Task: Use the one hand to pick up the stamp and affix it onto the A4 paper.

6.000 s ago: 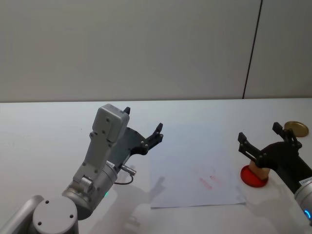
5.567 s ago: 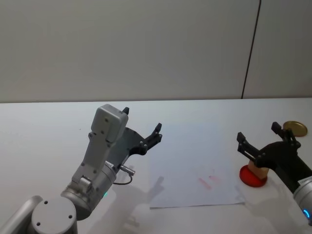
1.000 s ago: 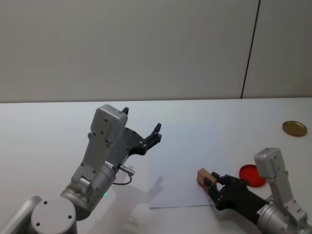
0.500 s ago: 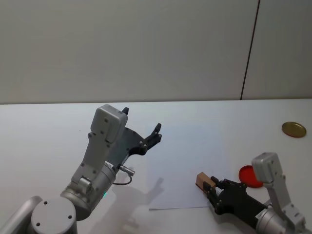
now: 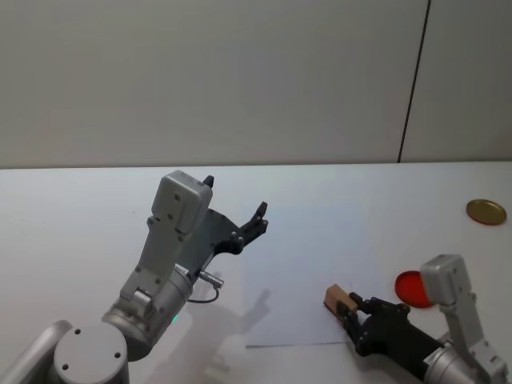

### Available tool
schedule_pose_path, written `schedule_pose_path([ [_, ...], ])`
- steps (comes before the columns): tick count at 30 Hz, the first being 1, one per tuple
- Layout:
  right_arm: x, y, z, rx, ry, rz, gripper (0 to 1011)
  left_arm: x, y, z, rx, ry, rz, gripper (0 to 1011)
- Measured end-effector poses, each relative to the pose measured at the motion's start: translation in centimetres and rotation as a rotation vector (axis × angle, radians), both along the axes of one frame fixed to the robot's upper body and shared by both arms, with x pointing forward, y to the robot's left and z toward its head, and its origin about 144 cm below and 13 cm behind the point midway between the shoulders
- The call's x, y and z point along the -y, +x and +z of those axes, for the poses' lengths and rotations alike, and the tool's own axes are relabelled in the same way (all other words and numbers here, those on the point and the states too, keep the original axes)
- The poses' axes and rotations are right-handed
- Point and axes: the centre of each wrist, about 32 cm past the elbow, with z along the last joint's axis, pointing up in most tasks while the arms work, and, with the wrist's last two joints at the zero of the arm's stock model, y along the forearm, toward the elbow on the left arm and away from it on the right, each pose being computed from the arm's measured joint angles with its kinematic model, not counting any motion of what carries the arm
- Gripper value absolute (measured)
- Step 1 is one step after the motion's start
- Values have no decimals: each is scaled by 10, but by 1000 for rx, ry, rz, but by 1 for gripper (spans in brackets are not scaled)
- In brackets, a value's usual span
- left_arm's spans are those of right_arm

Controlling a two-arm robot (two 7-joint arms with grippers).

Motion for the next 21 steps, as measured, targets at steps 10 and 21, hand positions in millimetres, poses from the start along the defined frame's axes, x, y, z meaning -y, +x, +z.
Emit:
schedule_pose_path([
  [10,11,3,22,90,41,-57,217,0,0,0,0,0,0,993],
  [21,37,7,36,138,27,-126,216,0,0,0,0,0,0,993],
])
